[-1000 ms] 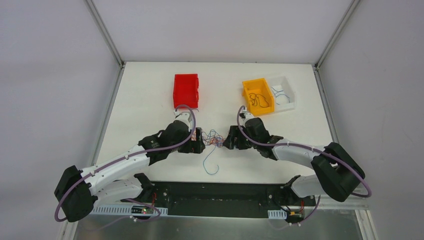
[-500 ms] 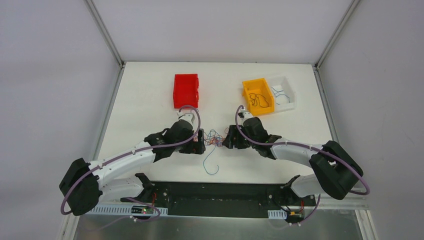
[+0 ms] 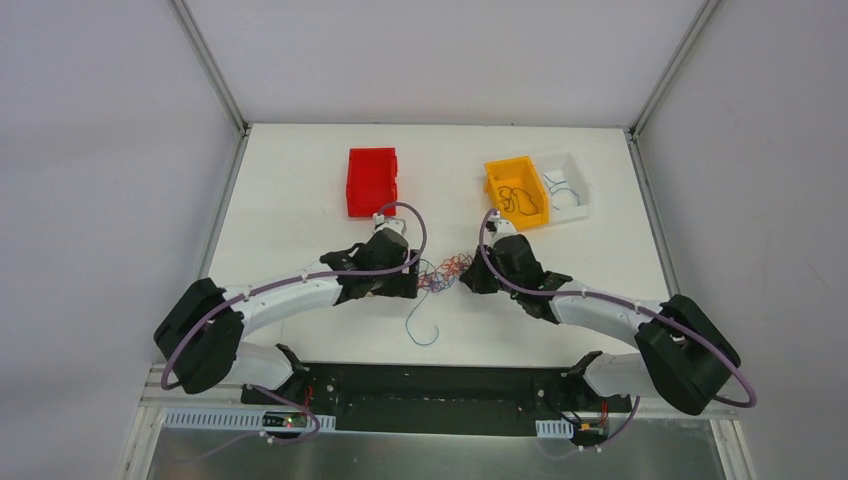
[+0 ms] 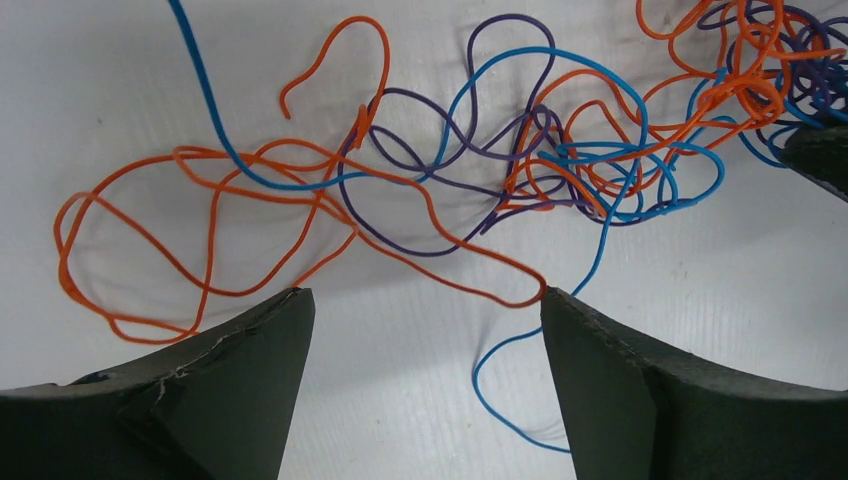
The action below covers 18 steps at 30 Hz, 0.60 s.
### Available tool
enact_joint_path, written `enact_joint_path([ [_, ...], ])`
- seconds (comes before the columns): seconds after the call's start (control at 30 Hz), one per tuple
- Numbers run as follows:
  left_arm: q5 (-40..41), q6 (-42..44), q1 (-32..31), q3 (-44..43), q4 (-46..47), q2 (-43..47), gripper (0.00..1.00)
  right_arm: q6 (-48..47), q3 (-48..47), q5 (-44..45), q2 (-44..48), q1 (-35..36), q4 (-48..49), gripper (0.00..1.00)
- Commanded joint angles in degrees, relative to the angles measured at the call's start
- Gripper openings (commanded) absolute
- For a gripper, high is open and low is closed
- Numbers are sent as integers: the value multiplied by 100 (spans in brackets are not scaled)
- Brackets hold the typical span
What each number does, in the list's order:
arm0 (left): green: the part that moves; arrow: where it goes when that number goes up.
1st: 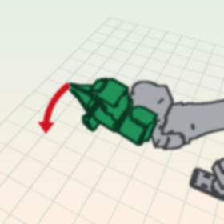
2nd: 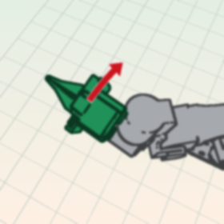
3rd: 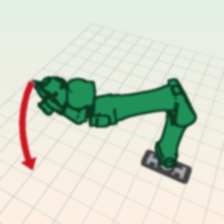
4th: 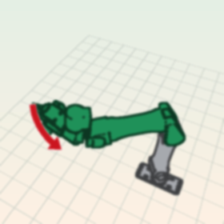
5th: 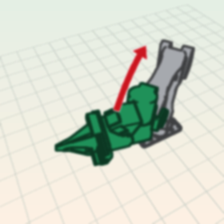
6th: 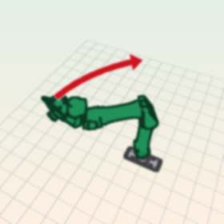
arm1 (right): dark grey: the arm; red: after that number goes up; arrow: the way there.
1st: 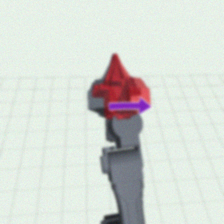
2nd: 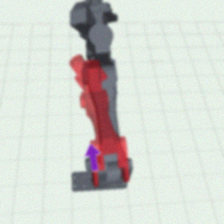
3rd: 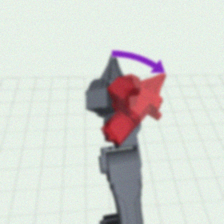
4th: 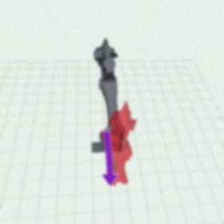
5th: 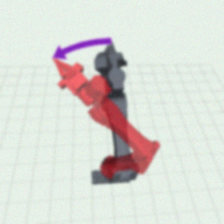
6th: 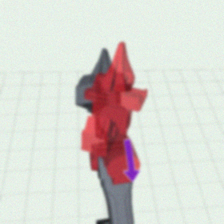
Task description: Untangle the cables
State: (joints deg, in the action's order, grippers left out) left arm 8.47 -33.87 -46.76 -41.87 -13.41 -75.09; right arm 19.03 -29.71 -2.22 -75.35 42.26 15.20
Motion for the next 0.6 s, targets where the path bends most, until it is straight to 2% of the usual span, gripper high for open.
enact_joint_path([
  [0.0,200,10,49,-277,354,-317,85,-42,62,436,296,28,193,0],
  [0.1,350,-76,45,-279,510,-419,71,-27,82,582,331,30,239,0],
  [0.37,586,3,83,-212,411,-112,0,88,245,1414,670,28,140,0],
  [0.47,625,22,197,-91,161,302,0,194,223,1987,795,28,-144,0],
  [0.57,762,121,414,-12,-279,1071,0,479,199,2958,937,20,-577,0],
])
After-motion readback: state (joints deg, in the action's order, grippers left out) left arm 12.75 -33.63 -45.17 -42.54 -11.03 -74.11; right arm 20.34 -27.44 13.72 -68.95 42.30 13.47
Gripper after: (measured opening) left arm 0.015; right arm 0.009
